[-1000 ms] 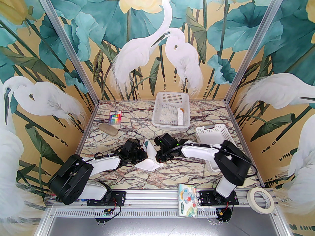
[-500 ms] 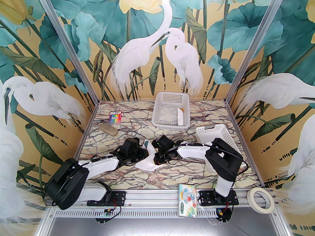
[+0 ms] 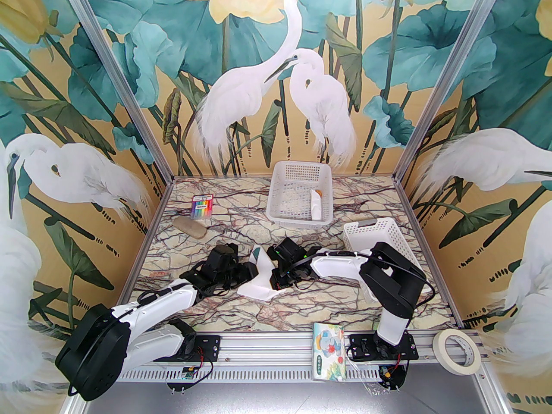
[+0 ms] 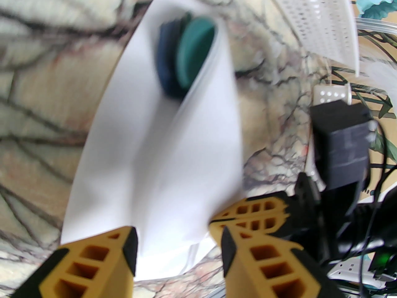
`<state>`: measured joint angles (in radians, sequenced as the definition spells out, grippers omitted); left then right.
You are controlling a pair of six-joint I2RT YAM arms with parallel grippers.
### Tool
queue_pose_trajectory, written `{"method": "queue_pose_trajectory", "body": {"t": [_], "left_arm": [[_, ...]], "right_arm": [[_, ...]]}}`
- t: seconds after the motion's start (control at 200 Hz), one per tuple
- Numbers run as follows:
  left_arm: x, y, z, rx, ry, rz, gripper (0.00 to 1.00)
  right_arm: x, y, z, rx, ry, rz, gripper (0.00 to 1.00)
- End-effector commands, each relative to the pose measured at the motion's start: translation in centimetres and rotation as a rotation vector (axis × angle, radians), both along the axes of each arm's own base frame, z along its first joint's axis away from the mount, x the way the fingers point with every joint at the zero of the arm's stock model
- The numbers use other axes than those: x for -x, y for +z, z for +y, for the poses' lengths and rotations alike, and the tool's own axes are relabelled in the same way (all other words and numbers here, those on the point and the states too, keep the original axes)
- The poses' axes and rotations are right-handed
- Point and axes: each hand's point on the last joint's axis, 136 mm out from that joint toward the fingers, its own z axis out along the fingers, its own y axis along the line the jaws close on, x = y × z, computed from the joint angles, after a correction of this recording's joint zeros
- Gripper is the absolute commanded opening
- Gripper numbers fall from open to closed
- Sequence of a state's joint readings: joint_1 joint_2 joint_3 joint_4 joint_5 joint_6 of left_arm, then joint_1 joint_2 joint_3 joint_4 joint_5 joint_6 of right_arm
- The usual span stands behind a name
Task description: Place the utensils on the paper napkin and roll it up
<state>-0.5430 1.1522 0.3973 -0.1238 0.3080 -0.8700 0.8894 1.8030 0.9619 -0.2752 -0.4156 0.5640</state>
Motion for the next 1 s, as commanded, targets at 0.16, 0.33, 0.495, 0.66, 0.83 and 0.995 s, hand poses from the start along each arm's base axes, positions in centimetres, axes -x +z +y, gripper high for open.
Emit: {"method": "queue_pose_trajectory", "body": {"t": [0.16,0.33,0.495,0.66,0.83,0.995], "left_arm": [[0.1,-0.7,-1.3,0.058,-0.034,0.044,0.52],[0.1,-1.1,-1.6,0.065,-0.037,0.05,0.43],[-0.6,-1.2,-1.1,0.03,-0.018,0.025,0.13],[-1.4,-1.6,-1.2,-0.002,-0.025,0.016,0.0],[-2.2,-1.8,-1.6,-0.011,-0.033,0.006,0.0],[-2.5,-2.1,-1.4,-0.036,-0.032,-0.001,0.0]], "right_arm": [[0.1,-0.6,0.0,0.015,-0.014,0.005,0.0],[0.1,-0.6,0.0,0.014,-0.018,0.005,0.0],[-0.4,0.8,0.4,-0.011,-0.022,-0.02,0.04],[-2.0,3.4,0.5,-0.007,-0.031,-0.108,0.11],[-2.6,4.6,-0.4,0.0,-0.031,-0.142,0.07],[-1.4,4.2,-0.7,-0.02,-0.005,-0.094,0.0]]}}
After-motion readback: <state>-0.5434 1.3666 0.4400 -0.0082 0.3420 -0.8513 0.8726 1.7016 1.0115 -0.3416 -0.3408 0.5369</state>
